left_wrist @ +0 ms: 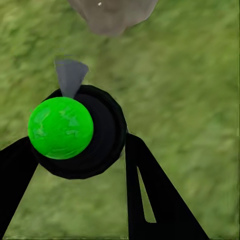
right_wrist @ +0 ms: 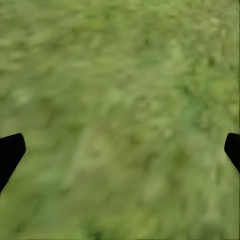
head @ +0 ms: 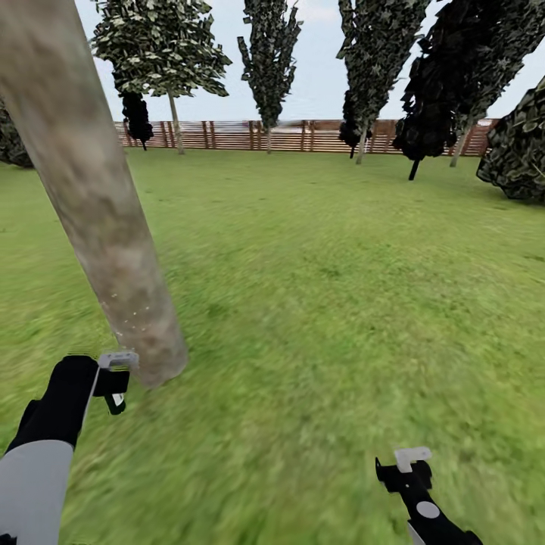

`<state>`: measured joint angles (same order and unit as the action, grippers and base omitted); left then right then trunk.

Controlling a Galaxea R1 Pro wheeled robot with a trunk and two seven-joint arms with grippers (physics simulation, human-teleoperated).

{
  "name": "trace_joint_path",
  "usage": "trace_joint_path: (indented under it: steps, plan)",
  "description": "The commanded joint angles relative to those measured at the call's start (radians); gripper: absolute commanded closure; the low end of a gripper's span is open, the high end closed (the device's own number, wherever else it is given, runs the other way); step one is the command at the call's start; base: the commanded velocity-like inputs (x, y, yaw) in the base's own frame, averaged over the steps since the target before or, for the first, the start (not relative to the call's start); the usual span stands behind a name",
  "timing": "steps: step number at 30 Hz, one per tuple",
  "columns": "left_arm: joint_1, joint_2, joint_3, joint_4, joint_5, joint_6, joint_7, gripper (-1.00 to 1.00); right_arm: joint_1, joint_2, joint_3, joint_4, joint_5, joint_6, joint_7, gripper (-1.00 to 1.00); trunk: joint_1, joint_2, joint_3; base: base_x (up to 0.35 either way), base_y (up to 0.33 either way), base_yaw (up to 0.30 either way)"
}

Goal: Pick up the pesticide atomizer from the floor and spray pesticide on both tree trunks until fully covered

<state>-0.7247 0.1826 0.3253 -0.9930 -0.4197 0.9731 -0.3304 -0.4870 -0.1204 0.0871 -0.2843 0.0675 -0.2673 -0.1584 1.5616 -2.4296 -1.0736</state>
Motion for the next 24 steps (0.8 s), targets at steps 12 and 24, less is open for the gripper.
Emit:
trace_joint_path:
  steps: [12, 24]
  plan:
    - [0.011, 0.000, 0.003, 0.103, -0.012, -0.004, -0.006, 1.00, -0.001, -0.002, 0.008, 0.001, 0.008, 0.000, -0.010, -1.00, 0.000, 0.000, -0.001, 0.061, -0.260, 0.093]
    - [0.011, 0.001, 0.003, 0.105, -0.018, -0.005, -0.003, 1.00, -0.001, -0.001, 0.010, -0.001, 0.006, 0.000, -0.010, -1.00, 0.000, 0.000, -0.001, 0.074, -0.122, 0.104]
